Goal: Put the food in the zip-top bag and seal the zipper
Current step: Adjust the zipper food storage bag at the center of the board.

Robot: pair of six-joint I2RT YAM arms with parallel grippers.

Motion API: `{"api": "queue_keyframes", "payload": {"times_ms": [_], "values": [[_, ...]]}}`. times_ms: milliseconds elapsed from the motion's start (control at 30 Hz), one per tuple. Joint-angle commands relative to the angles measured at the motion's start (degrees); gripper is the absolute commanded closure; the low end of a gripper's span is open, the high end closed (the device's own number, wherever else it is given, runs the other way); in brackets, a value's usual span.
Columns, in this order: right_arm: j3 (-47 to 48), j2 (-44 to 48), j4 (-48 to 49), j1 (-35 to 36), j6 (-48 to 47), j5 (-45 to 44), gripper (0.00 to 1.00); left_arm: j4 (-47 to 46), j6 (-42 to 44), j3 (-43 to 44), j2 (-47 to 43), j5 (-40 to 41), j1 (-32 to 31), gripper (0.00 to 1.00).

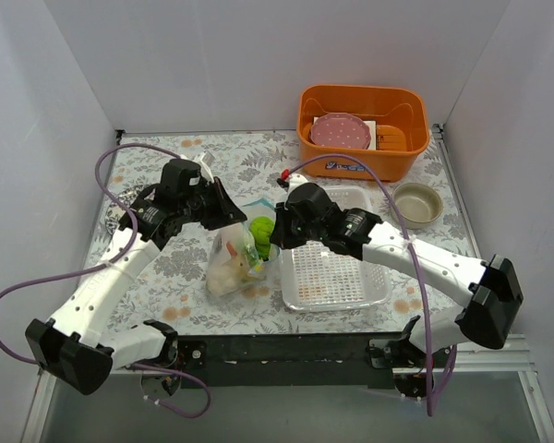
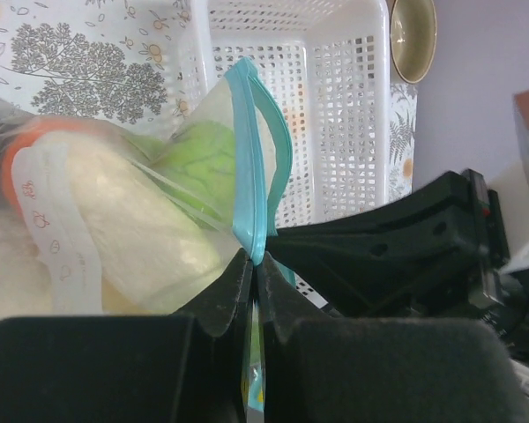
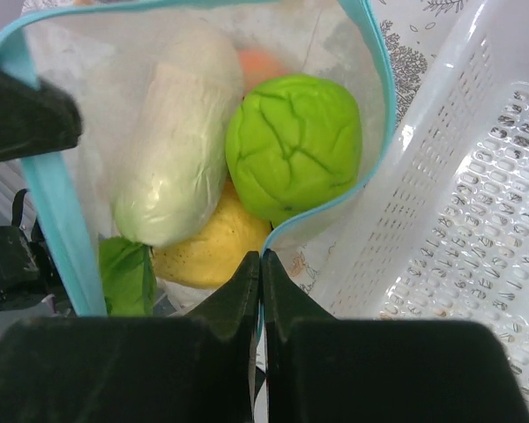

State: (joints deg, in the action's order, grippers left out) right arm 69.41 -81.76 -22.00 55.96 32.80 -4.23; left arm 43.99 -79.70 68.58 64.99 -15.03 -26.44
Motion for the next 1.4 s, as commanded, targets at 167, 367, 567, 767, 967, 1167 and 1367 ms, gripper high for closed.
{"api": "queue_keyframes", "payload": {"times_ms": [167, 367, 567, 767, 967, 1167, 1367], "values": [[1.6, 5.7, 10.1, 0.5, -1.1, 3.1, 0.91, 10.0, 3.0, 13.9, 0.2, 22.2, 2.3, 1.00], [7.9, 1.2, 9.3, 0.3, -4.5, 9.8, 0.90, 19.8, 7.2, 27.8, 0.8, 32.6, 5.3, 1.00], [12.7, -3.7, 8.1, 0.2, -4.2, 12.1, 0.90, 17.3, 3.8, 15.5, -0.9, 22.0, 5.3, 1.00], [13.1, -10.7, 5.0, 0.2, -2.5, 10.4, 0.92, 7.2, 7.3, 7.6, -2.7, 6.2, 5.3, 1.00], [4.8, -6.1, 8.4, 0.2, 1.5, 5.3, 0.92, -2.5, 5.1, -1.2, -2.5, -8.6, 5.3, 1.00], [-5.0, 3.3, 10.6, 0.2, 5.5, -4.7, 0.92, -7.2, 5.0, -4.0, 1.2, -19.0, 5.3, 1.00], [-15.8, 11.4, 17.8, 0.2, 10.3, -7.4, 0.91, -12.4, 3.4, -7.5, 3.9, -23.6, 4.7, 1.00]]}}
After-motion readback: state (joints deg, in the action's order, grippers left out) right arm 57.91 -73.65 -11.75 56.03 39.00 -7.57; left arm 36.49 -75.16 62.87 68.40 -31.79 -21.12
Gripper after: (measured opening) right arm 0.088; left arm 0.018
